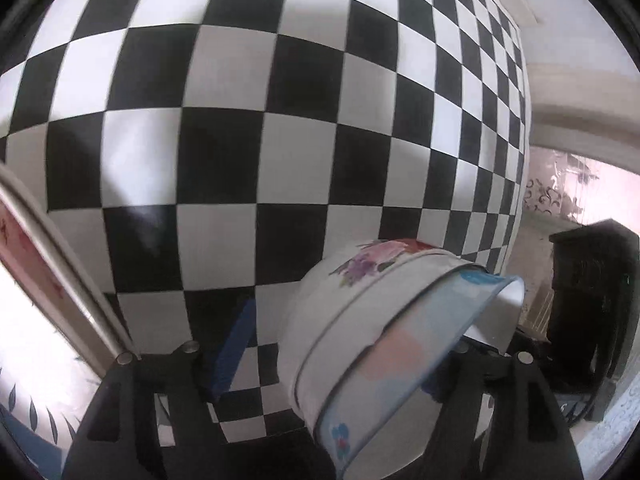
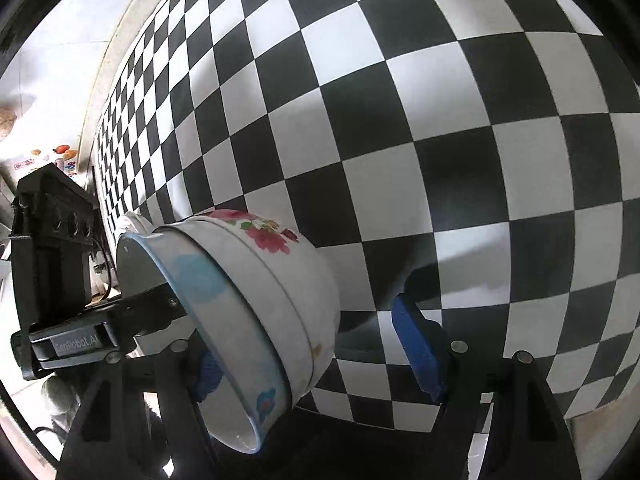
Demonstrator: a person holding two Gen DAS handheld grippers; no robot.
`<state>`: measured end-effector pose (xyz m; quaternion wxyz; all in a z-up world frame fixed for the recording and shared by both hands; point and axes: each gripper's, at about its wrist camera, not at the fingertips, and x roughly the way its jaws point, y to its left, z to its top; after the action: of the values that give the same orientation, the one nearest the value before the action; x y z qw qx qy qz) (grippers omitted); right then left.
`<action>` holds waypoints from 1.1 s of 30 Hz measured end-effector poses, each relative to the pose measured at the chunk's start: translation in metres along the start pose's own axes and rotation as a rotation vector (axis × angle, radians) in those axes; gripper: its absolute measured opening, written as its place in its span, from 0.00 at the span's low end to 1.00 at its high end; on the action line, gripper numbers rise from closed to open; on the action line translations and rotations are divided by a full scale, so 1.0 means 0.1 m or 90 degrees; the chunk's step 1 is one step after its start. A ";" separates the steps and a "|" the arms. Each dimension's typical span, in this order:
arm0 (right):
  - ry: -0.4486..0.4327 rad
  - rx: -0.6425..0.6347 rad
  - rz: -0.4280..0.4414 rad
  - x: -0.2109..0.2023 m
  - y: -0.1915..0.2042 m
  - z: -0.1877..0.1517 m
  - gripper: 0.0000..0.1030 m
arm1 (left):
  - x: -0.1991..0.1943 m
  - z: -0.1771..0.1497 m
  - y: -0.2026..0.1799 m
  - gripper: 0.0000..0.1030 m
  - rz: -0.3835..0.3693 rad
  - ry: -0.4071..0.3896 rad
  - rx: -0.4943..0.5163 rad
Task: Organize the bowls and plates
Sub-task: 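Carry the bowl stack with both tools over the plate stack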
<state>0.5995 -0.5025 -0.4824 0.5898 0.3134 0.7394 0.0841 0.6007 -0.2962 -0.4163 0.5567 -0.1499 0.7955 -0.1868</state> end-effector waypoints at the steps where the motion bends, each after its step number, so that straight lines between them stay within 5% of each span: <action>1: 0.002 0.001 0.004 0.01 -0.02 0.02 0.73 | 0.00 0.00 0.02 0.65 -0.016 -0.001 -0.006; 7: 0.037 -0.004 0.065 0.14 -0.11 0.02 0.54 | 0.00 -0.04 0.03 0.59 -0.040 -0.018 0.007; 15: 0.012 -0.019 0.099 0.16 -0.11 0.03 0.52 | -0.14 -0.22 0.02 0.57 -0.049 -0.051 0.031; 33: -0.036 -0.093 0.081 -0.11 0.28 0.05 0.51 | -0.32 -0.27 -0.12 0.57 -0.060 -0.108 0.054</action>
<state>0.6157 -0.4874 -0.4608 0.6250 0.3182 0.6931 0.1664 0.5862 -0.2888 -0.3755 0.6185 -0.1786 0.7289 -0.2329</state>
